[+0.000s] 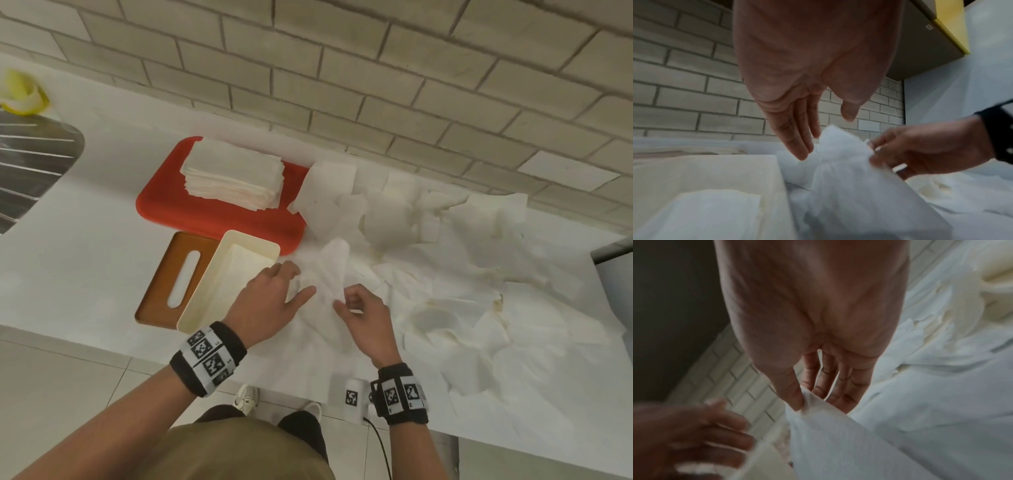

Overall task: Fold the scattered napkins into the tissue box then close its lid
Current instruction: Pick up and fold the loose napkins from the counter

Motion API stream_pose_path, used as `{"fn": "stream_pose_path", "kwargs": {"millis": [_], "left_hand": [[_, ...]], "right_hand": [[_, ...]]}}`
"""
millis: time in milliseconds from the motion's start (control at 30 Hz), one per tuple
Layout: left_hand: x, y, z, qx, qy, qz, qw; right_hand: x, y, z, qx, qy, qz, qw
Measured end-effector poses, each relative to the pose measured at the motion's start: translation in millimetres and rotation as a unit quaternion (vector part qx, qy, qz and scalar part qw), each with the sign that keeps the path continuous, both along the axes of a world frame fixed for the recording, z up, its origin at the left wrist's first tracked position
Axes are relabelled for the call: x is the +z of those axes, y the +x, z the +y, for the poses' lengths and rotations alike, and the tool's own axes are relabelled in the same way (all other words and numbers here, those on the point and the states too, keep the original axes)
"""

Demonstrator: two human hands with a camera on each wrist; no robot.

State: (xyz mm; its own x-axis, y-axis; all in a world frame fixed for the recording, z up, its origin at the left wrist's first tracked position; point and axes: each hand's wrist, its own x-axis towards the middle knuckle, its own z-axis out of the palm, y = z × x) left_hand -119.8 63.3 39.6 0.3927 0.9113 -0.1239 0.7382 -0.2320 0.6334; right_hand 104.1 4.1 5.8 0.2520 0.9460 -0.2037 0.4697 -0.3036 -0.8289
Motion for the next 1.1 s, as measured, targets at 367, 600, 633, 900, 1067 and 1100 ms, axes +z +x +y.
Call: {"fn": "stream_pose_path", "kwargs": {"millis": [367,600,633,900,1067,1100], "left_hand": [[26,35,24,0.031,-0.148,-0.302,0.941],[83,26,35,-0.049,-0.093,-0.255,0.961],[95,22,38,-0.054,-0.075,-0.249,0.964],[181,-32,47,-0.030,0.079,-0.293,0.952],[171,-88,52,0.048,0.115,-0.320,0.939],[161,-100,53,0.059,0.102,-0.334,0.935]], "right_hand": [[50,18,-19,-0.016,0.044,0.193,0.980],[29,17,-12,-0.090,0.038,0.332,0.938],[25,11,-4,-0.110,0.026,0.387,0.915],[50,-56,35,-0.018,0.039,0.715,0.698],[71,-58,54,-0.036,0.154,0.586,0.794],[72,-60,57,-0.043,0.178,0.548,0.816]]}}
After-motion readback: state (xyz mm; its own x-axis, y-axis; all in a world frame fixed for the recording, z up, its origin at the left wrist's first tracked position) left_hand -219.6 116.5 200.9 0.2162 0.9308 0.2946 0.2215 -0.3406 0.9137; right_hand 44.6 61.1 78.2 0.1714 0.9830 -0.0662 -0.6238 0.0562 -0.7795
